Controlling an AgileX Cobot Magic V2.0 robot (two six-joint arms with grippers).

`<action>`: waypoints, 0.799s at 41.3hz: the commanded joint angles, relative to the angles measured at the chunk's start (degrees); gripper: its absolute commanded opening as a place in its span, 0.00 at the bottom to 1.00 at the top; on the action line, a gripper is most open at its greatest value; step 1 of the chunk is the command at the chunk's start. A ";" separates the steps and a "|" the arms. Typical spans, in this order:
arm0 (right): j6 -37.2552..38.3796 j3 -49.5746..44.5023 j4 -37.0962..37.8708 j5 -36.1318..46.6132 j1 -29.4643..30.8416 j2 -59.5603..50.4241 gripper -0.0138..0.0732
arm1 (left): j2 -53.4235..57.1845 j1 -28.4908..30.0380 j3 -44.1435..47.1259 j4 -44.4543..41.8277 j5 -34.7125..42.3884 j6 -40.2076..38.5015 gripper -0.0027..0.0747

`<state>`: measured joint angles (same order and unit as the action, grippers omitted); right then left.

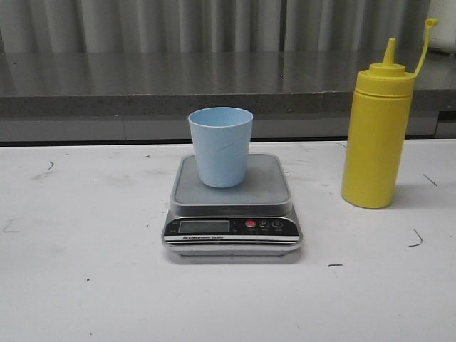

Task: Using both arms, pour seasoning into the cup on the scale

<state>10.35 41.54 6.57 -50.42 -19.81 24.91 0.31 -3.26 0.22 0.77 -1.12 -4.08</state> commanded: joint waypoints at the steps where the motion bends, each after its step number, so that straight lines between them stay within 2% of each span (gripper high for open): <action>1: -0.50 -0.63 2.00 4.33 3.63 -2.25 0.08 | 0.89 0.00 1.42 0.52 4.69 -0.38 0.01; 6: -0.99 -6.50 1.94 7.29 6.66 -7.69 0.08 | 0.89 0.00 1.42 0.52 4.69 -0.38 0.01; 15: -9.13 -21.20 0.65 26.16 11.76 -17.33 0.09 | 0.89 0.00 1.42 0.52 4.69 -0.38 0.01; 24: -9.06 -34.16 -0.74 42.67 17.08 -24.46 0.08 | 0.89 0.00 1.42 0.52 4.69 -0.38 0.01; 33: -9.00 -42.97 -3.95 52.38 18.62 -26.44 0.08 | 0.89 0.00 1.42 0.52 4.69 -0.38 0.01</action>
<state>2.14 -0.83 3.73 -6.23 -1.68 -0.57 0.31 -3.26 0.22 0.77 -1.06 -4.08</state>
